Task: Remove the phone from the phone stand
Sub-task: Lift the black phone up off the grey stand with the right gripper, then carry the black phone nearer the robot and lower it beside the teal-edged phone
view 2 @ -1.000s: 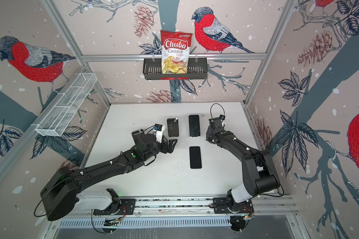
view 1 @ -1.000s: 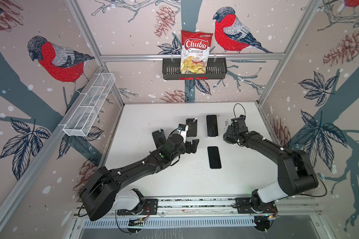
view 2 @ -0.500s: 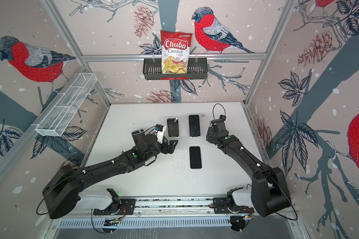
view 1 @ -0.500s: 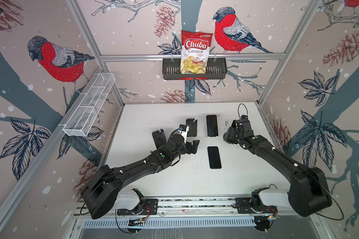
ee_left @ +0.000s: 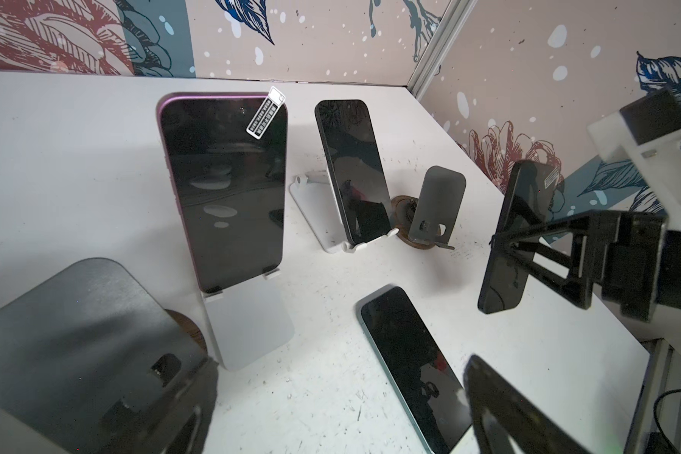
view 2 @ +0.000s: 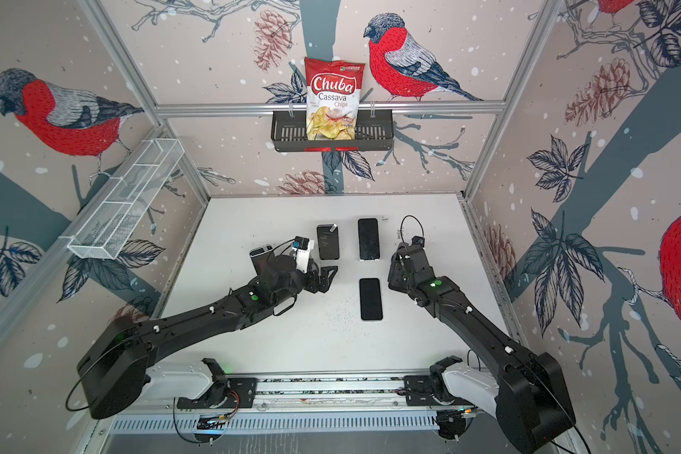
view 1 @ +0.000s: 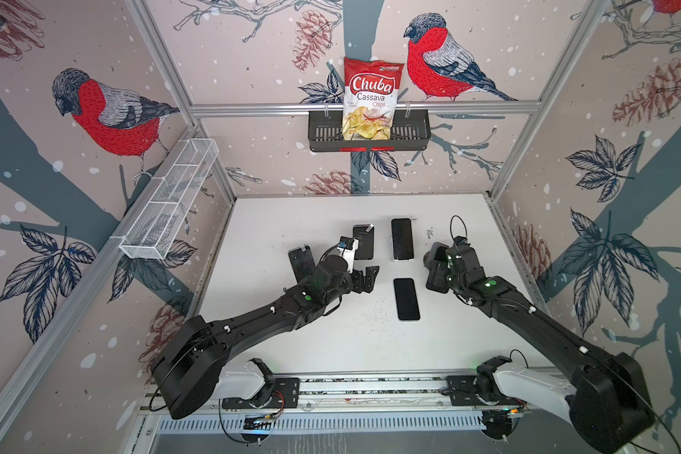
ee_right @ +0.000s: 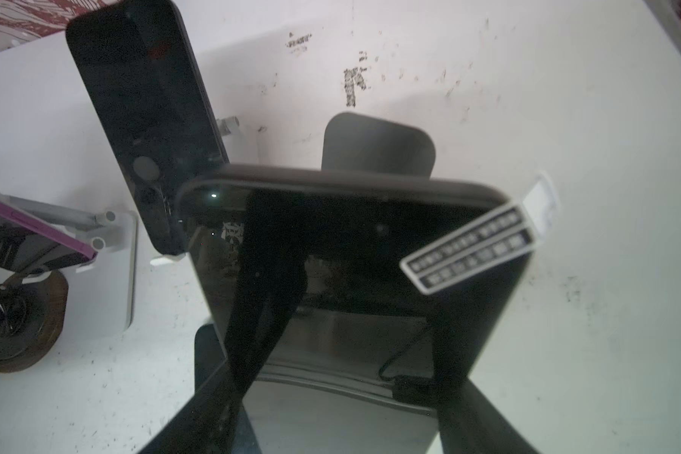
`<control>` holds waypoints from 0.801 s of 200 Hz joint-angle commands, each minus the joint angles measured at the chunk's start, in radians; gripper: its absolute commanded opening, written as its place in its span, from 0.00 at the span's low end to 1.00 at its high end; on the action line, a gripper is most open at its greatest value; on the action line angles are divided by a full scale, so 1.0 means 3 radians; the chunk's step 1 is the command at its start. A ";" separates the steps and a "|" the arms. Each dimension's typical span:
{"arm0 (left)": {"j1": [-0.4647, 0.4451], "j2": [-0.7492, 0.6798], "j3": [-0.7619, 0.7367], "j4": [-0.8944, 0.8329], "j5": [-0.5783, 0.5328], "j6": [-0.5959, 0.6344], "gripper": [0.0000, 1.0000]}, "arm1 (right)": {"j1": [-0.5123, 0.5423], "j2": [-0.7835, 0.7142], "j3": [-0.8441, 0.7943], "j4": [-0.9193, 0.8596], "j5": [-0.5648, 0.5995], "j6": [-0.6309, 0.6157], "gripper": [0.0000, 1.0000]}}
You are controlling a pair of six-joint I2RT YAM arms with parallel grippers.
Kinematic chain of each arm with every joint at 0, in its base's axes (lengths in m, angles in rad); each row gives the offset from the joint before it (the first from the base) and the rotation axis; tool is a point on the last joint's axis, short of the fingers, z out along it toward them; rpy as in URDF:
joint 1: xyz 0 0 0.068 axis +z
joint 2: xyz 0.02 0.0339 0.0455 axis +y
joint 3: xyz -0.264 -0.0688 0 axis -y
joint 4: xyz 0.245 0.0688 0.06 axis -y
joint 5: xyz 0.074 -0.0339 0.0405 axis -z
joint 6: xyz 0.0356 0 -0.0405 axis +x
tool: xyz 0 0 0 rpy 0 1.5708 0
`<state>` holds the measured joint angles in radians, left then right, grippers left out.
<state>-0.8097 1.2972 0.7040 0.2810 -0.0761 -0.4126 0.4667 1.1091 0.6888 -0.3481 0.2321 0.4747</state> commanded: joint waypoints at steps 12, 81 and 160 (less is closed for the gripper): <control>-0.0001 -0.0099 -0.0034 0.0097 -0.0059 0.0078 0.96 | 0.0089 0.0007 -0.0078 -0.0109 0.0049 0.0190 0.70; -0.0001 -0.0124 -0.0048 0.0134 -0.0098 0.0134 0.97 | 0.0166 0.0019 -0.0250 -0.0242 -0.0075 0.0353 0.70; -0.0002 -0.0104 -0.0076 0.0193 -0.0089 0.0154 0.97 | 0.0280 0.0220 -0.0298 -0.0312 -0.0058 0.0577 0.70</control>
<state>-0.8097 1.2617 0.6846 0.2951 -0.1020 -0.3847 0.5453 1.1610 0.6022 -0.4385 0.2031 0.6098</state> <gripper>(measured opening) 0.965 0.738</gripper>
